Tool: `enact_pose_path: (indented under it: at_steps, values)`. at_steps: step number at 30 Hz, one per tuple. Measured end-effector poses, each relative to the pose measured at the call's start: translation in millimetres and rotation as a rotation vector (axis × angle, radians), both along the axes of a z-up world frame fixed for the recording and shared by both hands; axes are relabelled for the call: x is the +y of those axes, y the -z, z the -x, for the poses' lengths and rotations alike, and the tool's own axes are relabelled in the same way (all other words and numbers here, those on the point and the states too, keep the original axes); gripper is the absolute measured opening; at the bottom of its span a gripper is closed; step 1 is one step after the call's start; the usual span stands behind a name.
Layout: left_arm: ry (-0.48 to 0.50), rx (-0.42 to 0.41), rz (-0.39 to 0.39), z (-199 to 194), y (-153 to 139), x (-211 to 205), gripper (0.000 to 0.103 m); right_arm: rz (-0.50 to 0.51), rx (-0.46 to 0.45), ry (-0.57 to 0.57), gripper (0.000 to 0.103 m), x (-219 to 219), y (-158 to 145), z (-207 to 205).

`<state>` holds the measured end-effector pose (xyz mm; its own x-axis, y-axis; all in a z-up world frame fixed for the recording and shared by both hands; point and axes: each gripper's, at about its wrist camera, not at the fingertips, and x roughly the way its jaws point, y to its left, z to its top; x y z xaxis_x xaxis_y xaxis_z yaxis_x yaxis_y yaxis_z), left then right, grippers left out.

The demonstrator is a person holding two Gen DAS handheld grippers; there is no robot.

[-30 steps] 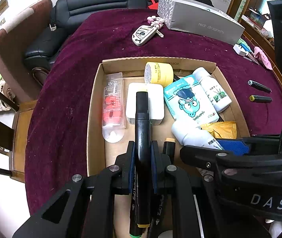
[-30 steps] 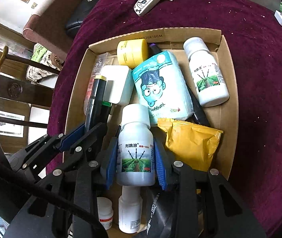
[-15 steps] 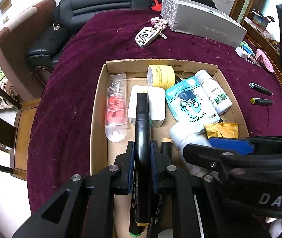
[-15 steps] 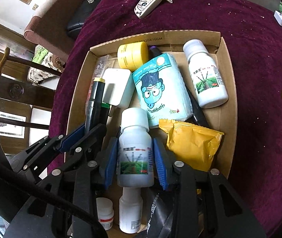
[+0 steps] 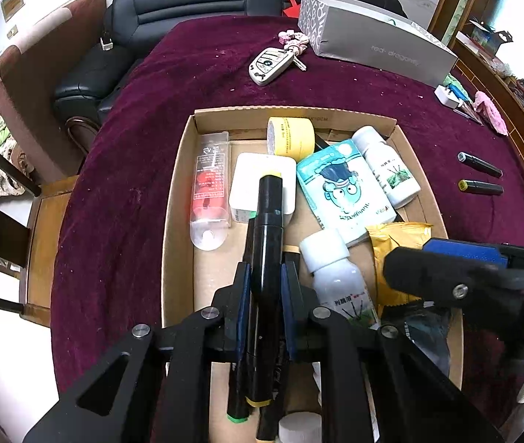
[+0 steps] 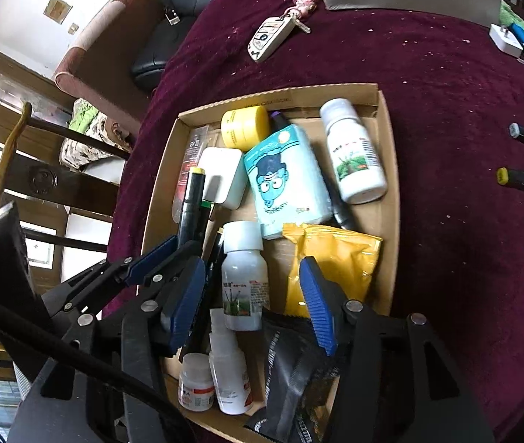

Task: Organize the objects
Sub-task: 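Lower marker and bottle into the box and open both tools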

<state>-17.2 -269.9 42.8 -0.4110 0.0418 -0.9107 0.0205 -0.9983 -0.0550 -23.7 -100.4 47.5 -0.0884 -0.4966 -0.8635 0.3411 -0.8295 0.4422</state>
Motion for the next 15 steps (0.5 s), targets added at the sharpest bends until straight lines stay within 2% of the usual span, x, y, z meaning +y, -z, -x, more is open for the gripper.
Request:
enact_pose_path:
  at_steps: [6,9,12,14,15]
  values:
    - [-0.001,-0.013,-0.005,-7,-4,8,0.016,0.023,0.0,0.012,0.054,14,-6,-3]
    - [-0.006,-0.005,-0.01,-13,-9,14,0.034,0.034,0.002,0.015,0.055,22,-9,-4]
    - [-0.016,0.009,-0.01,-21,-15,20,0.037,0.045,0.005,0.016,0.057,31,-10,-6]
    - [-0.03,0.016,0.006,-25,-19,24,0.044,0.051,0.008,0.013,0.057,37,-12,-8]
    - [-0.042,0.023,0.013,-28,-22,25,0.052,0.054,0.012,0.011,0.057,41,-13,-9]
